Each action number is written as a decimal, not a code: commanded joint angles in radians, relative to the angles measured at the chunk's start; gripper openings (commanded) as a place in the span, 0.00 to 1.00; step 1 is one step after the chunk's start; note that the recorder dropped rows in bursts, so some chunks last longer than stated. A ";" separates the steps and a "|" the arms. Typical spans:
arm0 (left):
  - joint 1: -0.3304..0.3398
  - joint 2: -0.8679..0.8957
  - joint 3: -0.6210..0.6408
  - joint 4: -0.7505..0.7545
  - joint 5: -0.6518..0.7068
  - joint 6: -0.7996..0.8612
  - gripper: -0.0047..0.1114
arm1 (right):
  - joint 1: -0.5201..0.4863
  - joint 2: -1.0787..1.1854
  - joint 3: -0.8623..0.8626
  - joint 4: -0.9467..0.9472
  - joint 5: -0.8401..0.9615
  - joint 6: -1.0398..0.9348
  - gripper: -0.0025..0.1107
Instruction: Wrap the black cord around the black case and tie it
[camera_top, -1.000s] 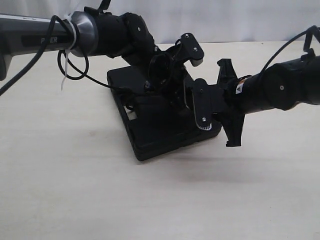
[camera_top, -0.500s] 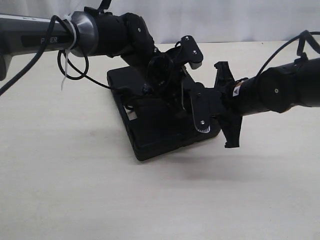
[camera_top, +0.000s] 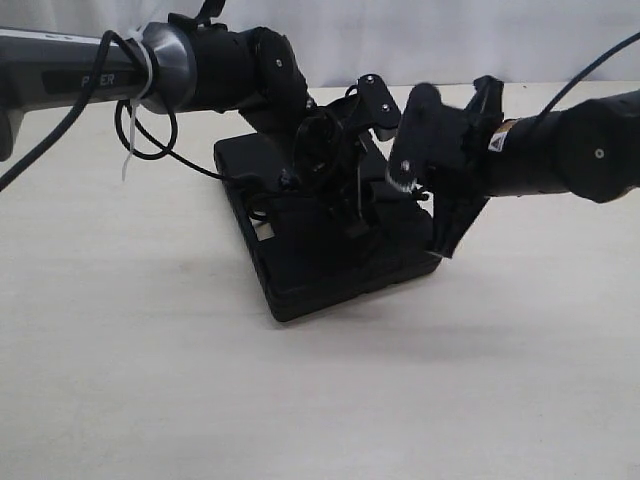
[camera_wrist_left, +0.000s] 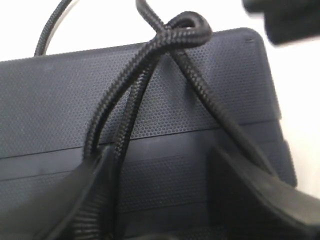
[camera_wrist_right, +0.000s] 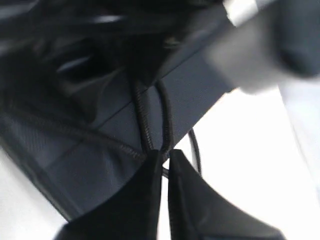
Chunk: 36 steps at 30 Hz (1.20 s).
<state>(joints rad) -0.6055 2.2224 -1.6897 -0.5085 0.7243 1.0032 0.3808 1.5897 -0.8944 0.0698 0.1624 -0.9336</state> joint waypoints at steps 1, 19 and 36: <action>0.001 -0.012 0.000 0.002 0.003 -0.041 0.50 | -0.062 -0.010 -0.112 0.024 0.160 0.565 0.07; 0.001 -0.012 0.000 0.000 0.043 -0.062 0.50 | -0.145 0.197 -0.158 0.633 0.373 0.648 0.39; 0.001 -0.012 0.000 -0.004 0.053 -0.066 0.50 | -0.145 0.277 -0.158 0.786 0.259 0.528 0.19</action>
<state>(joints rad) -0.6055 2.2224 -1.6897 -0.5085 0.7674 0.9466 0.2395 1.8647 -1.0565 0.8581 0.4450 -0.3708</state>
